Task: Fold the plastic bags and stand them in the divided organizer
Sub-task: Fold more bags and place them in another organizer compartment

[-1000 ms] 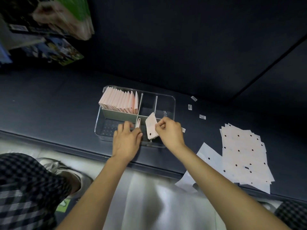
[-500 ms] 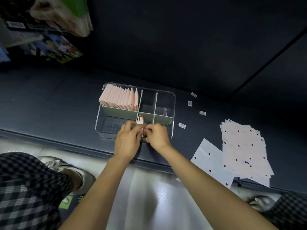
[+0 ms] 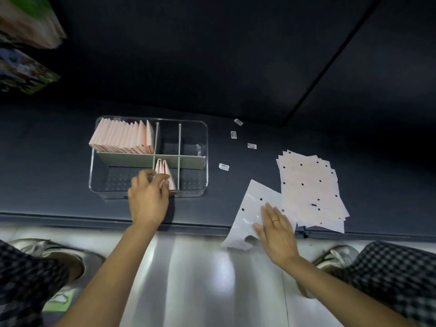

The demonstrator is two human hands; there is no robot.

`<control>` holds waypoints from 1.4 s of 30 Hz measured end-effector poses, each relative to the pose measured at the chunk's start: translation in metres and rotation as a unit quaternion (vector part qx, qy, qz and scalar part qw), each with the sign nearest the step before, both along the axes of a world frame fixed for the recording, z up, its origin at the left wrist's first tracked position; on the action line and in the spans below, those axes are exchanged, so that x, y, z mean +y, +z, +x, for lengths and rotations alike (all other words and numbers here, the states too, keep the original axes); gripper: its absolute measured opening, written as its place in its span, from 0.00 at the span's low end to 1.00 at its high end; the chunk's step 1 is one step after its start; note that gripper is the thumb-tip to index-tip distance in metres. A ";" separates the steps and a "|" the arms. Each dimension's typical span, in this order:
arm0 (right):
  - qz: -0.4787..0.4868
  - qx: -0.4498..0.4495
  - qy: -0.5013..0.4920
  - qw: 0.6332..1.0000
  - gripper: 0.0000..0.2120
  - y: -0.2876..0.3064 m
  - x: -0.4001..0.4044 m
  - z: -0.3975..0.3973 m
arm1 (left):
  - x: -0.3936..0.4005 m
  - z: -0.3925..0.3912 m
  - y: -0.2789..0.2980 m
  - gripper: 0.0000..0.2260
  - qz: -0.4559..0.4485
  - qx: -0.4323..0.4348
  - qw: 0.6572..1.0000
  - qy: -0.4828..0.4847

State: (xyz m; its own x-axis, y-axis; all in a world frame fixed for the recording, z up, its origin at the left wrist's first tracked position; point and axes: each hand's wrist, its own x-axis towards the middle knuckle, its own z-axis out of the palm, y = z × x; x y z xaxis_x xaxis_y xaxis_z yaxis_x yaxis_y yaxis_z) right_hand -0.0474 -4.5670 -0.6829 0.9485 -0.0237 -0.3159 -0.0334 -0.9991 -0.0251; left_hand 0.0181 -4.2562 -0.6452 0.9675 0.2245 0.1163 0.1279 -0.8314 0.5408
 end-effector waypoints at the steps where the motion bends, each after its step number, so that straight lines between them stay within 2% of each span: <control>1: 0.000 0.006 0.016 1.000 0.29 -0.002 0.001 0.007 | -0.003 -0.001 0.001 0.08 0.006 -0.019 1.000 0.006; 3: 0.001 0.011 0.037 0.999 0.30 -0.005 0.006 0.028 | -0.012 -0.005 0.004 0.07 0.016 -0.092 0.996 -0.011; 5: 0.017 0.018 0.047 0.999 0.30 -0.005 0.011 0.055 | -0.029 -0.012 0.006 0.07 0.011 -0.151 0.983 -0.100; 6: 0.030 0.024 0.054 0.998 0.29 -0.004 0.012 0.069 | -0.040 -0.015 0.007 0.08 0.006 -0.152 0.975 -0.162; 9: 0.073 0.043 0.085 0.993 0.28 0.000 0.011 0.102 | -0.077 -0.028 -0.002 0.08 -0.014 -0.043 0.946 -0.321; 11: 0.107 0.057 0.102 0.987 0.26 0.004 0.007 0.113 | -0.095 -0.035 -0.018 0.18 0.007 0.059 0.924 -0.377; 13: 0.164 0.044 0.109 0.979 0.26 0.008 0.000 0.113 | -0.101 -0.037 -0.031 0.26 0.060 0.108 0.913 -0.388; 15: 0.206 0.012 0.119 0.971 0.26 0.013 -0.011 0.103 | -0.104 -0.038 -0.029 0.28 0.093 0.095 0.908 -0.398; 18: 0.168 0.012 0.203 0.965 0.32 0.013 -0.036 0.073 | -0.107 -0.043 -0.030 0.23 0.132 0.025 0.903 -0.409; 22: 0.108 0.038 0.308 0.945 0.43 0.003 -0.069 0.026 | -0.105 -0.052 -0.039 0.17 0.113 -0.037 0.903 -0.413; 24: 0.109 0.018 0.329 0.938 0.43 0.001 -0.075 0.013 | -0.104 -0.054 -0.038 0.14 0.113 -0.068 0.904 -0.408; 26: 0.121 -0.031 0.345 0.930 0.38 0.002 -0.074 0.009 | -0.105 -0.056 -0.032 0.05 0.096 -0.077 0.905 -0.407; 27: 0.139 -0.059 0.340 0.928 0.35 0.002 -0.075 0.009 | -0.106 -0.056 -0.027 0.04 0.073 -0.065 0.910 -0.403; 29: 0.205 -0.073 0.298 0.929 0.29 0.004 -0.075 0.013 | -0.110 -0.056 -0.016 0.11 0.008 -0.015 0.926 -0.378; 32: 0.321 -0.028 0.145 0.936 0.20 0.014 -0.072 0.025 | -0.115 -0.045 -0.003 0.07 -0.068 0.016 0.950 -0.304; 34: 0.414 0.003 0.016 0.910 0.18 0.020 -0.064 0.038 | -0.120 -0.035 0.004 0.06 -0.116 -0.006 0.959 -0.258; 36: 0.462 0.008 -0.087 0.882 0.16 0.022 -0.057 0.051 | -0.124 -0.025 0.009 0.10 -0.126 -0.056 0.967 -0.213; 38: 0.455 0.013 -0.167 0.874 0.12 0.018 -0.053 0.062 | -0.126 -0.021 0.010 0.13 -0.097 -0.089 0.971 -0.198; 42: 0.348 0.007 -0.230 0.909 0.18 0.005 -0.047 0.074 | -0.130 -0.032 -0.007 0.14 -0.026 -0.072 0.965 -0.253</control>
State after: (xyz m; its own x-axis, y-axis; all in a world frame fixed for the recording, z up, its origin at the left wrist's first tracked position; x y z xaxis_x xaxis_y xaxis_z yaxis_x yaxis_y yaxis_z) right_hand 0.0270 -4.6138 -0.6775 0.8845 -0.2062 -0.4186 -0.4486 -0.6223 -0.6414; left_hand -0.0136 -4.3866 -0.6525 0.9295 -0.2625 0.2590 -0.3662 -0.7393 0.5650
